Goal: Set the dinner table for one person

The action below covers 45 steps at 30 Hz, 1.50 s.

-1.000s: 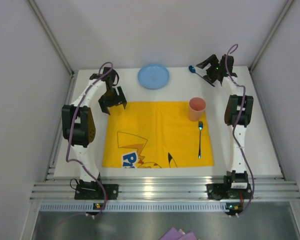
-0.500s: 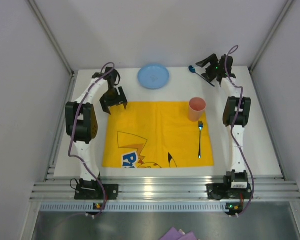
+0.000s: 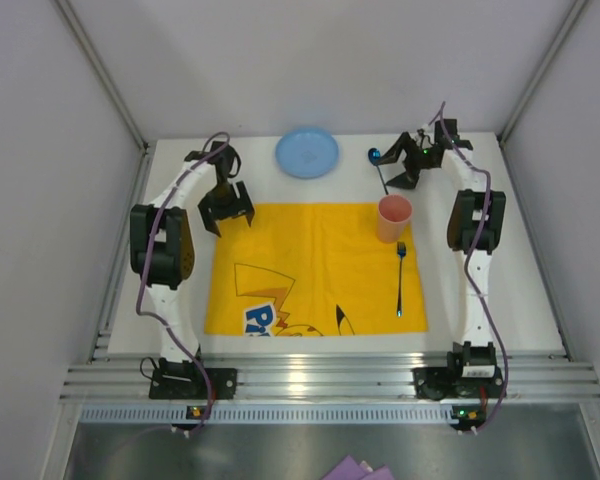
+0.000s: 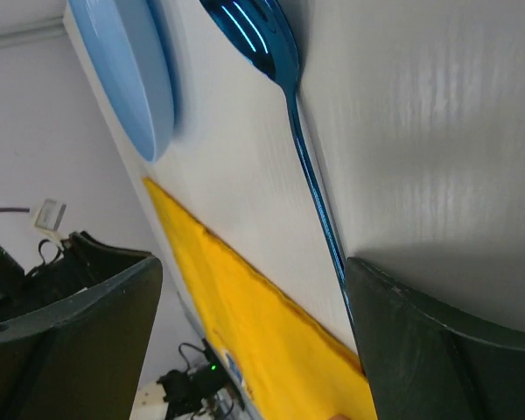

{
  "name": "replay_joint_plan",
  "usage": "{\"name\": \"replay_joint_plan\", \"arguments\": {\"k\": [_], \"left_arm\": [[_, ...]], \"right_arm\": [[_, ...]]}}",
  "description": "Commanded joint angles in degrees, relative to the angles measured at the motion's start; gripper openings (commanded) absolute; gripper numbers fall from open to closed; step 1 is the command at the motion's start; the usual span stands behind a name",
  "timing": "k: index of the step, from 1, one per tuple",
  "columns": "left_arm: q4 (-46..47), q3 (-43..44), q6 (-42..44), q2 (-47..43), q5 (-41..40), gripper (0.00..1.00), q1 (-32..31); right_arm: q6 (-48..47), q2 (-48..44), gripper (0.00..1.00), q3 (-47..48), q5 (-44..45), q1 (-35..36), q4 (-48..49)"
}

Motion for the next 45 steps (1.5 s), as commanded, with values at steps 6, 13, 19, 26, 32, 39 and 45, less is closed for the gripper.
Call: {"name": "replay_joint_plan", "arguments": {"k": [6, 13, 19, 26, 32, 39, 45], "left_arm": [[1.61, 0.03, 0.79, -5.09, 2.13, 0.88, 0.23], [3.01, 0.29, 1.94, -6.32, 3.96, 0.88, 0.23], [6.70, -4.44, 2.11, -10.00, 5.81, 0.88, 0.23], [12.76, -16.65, 1.41, -16.43, 9.68, 0.88, 0.23], [18.21, -26.49, 1.67, -21.00, 12.58, 0.88, 0.14], [21.29, -32.58, 1.85, -23.46, 15.57, 0.87, -0.12], [20.68, -33.02, 2.02, -25.48, 16.81, 0.86, -1.09]], "right_arm": [[-6.35, -4.77, 0.90, -0.99, -0.23, 1.06, -14.51], [-10.06, -18.70, 1.00, -3.09, 21.88, 0.71, -12.52], [-10.94, -35.86, 1.00, -16.36, 36.77, -0.26, -6.00], [-11.99, -55.64, 1.00, -37.79, 42.58, -0.44, -10.82], [-13.05, -74.19, 1.00, -57.13, 44.61, 5.51, -16.45], [-4.89, -77.82, 0.75, -76.04, 46.98, 20.83, -10.49], [-2.32, -70.01, 0.55, -82.03, 51.02, 20.92, -1.78]]}}
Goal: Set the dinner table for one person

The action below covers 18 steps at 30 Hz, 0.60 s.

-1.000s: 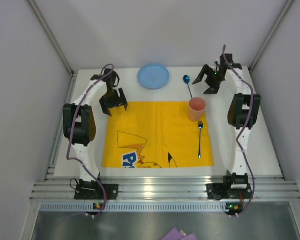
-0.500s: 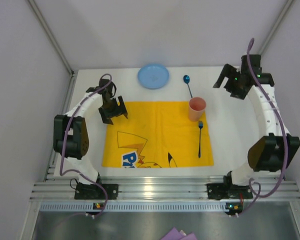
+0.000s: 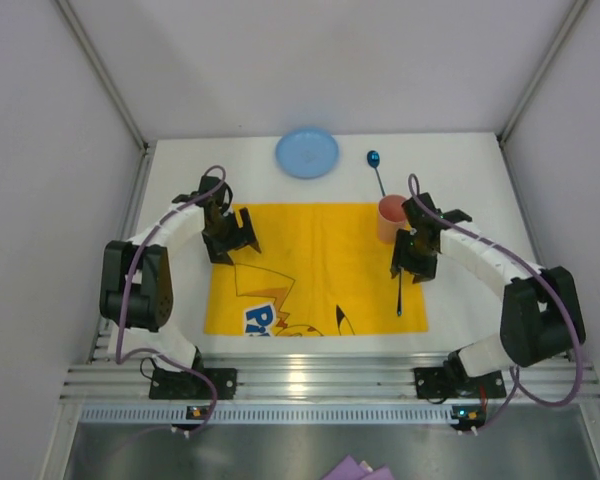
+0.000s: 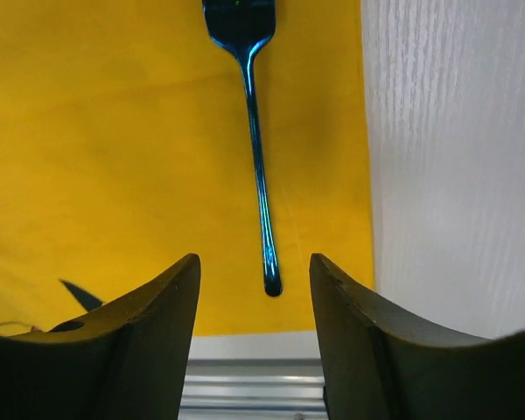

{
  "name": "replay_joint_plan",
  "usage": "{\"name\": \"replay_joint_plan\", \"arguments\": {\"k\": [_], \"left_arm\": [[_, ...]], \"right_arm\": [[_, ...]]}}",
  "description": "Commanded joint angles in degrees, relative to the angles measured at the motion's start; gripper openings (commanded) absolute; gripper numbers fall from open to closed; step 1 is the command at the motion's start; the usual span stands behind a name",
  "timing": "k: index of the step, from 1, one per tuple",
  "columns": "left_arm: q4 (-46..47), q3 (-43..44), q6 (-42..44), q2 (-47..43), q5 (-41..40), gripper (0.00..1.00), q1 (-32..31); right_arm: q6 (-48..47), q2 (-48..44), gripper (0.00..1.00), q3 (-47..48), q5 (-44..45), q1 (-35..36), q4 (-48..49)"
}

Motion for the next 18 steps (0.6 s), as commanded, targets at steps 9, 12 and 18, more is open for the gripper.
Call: {"name": "replay_joint_plan", "arguments": {"k": [9, 12, 18], "left_arm": [[0.48, 0.88, 1.31, -4.66, -0.14, 0.86, -1.13], [-0.31, 1.59, 1.48, -4.57, -0.84, 0.86, -1.13], [-1.19, 2.38, 1.75, -4.13, -1.81, 0.86, -1.13]], "right_arm": [[0.31, 11.74, 0.42, 3.91, 6.03, -0.37, 11.09], [0.05, 13.49, 0.36, 4.26, 7.35, -0.72, 11.36], [-0.74, 15.43, 0.31, 3.82, 7.88, -0.63, 11.62]]}}
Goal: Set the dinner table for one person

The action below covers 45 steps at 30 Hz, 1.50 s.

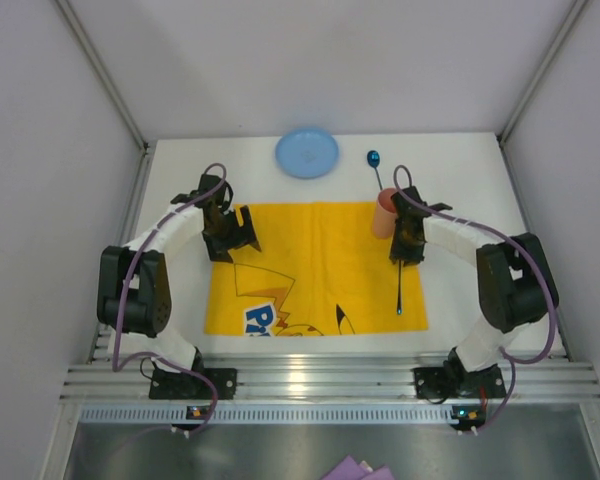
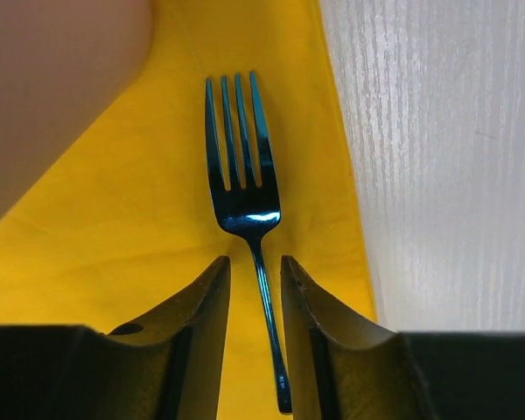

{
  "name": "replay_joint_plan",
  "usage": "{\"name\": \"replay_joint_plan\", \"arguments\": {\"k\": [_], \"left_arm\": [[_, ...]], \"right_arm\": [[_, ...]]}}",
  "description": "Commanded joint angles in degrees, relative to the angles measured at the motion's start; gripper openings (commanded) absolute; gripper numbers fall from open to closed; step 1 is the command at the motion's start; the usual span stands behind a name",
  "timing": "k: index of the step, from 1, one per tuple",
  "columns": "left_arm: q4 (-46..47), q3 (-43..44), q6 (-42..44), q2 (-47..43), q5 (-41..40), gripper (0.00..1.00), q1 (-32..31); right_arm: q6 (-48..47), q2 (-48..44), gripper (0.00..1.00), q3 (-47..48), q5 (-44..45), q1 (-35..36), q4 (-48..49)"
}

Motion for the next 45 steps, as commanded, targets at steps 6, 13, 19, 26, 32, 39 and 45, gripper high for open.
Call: {"name": "replay_joint_plan", "arguments": {"k": [6, 13, 19, 26, 32, 39, 45], "left_arm": [[-1.22, 2.51, 1.20, -0.87, -1.53, 0.86, -0.15], [-0.52, 2.08, 1.03, -0.26, -0.48, 0.86, -0.24], [0.27, 1.37, 0.76, -0.34, 0.75, 0.86, -0.24], [1.33, 0.93, 0.50, -0.70, 1.28, 0.86, -0.24], [1.68, 0.75, 0.24, -1.57, 1.63, 0.86, -0.24], [1.24, 0.40, 0.23, -3.42, 0.58, 0.86, -0.24], [-2.44, 2.60, -0.29, -6.67, -5.19, 0.86, -0.15]], "right_arm": [[-1.16, 2.73, 0.25, -3.53, -0.58, 0.29, 1.14], [-1.16, 1.77, 0.00, -4.77, 0.38, 1.34, 0.62], [-0.89, -2.00, 0.00, -0.65, 3.01, 2.57, -5.69], [0.51, -5.61, 0.00, 11.56, 7.67, 5.30, -17.57], [2.18, -6.32, 0.00, 21.84, 10.75, 6.26, -27.32], [4.20, -2.03, 0.00, 43.86, 11.91, 15.13, -36.47], [1.12, 5.27, 0.00, 49.48, -12.90, 25.07, -16.07]]}}
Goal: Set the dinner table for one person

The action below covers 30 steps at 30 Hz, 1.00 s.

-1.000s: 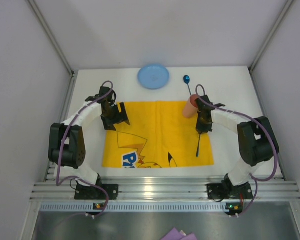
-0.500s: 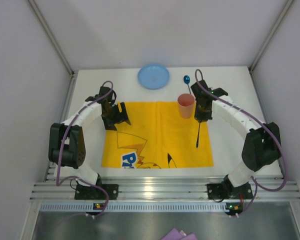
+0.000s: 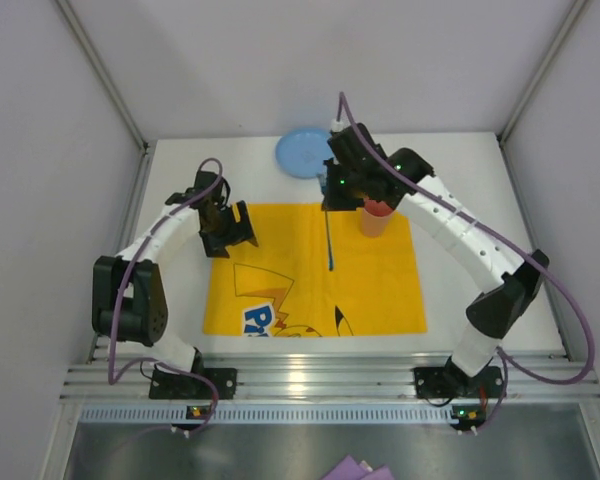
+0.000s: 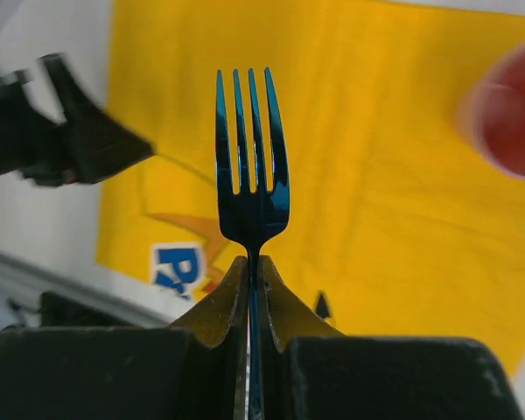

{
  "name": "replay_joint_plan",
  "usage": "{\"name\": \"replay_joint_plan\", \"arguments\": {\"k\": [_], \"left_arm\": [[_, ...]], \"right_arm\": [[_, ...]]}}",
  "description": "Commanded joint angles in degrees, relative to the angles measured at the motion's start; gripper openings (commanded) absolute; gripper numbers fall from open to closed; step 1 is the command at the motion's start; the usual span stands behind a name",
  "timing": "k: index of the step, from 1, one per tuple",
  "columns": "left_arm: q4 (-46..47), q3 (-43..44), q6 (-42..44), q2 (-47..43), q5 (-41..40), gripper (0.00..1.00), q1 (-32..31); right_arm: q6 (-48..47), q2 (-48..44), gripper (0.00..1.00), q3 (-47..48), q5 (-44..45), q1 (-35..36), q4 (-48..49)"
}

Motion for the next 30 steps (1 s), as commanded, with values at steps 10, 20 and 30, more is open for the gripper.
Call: {"name": "replay_joint_plan", "arguments": {"k": [10, 20, 30], "left_arm": [[-6.45, -0.31, -3.02, -17.79, -19.11, 0.91, 4.33], [-9.00, -3.39, -1.08, -23.34, -21.92, 0.91, 5.03], [-6.45, -3.75, -2.93, -22.46, -19.03, 0.90, 5.12]], "right_arm": [[12.25, 31.57, 0.00, 5.63, -40.87, 7.72, 38.94], [32.50, 38.98, 0.00, -2.53, -41.33, 9.13, 64.45], [28.19, 38.81, 0.85, -0.68, -42.39, 9.57, 56.02]]}}
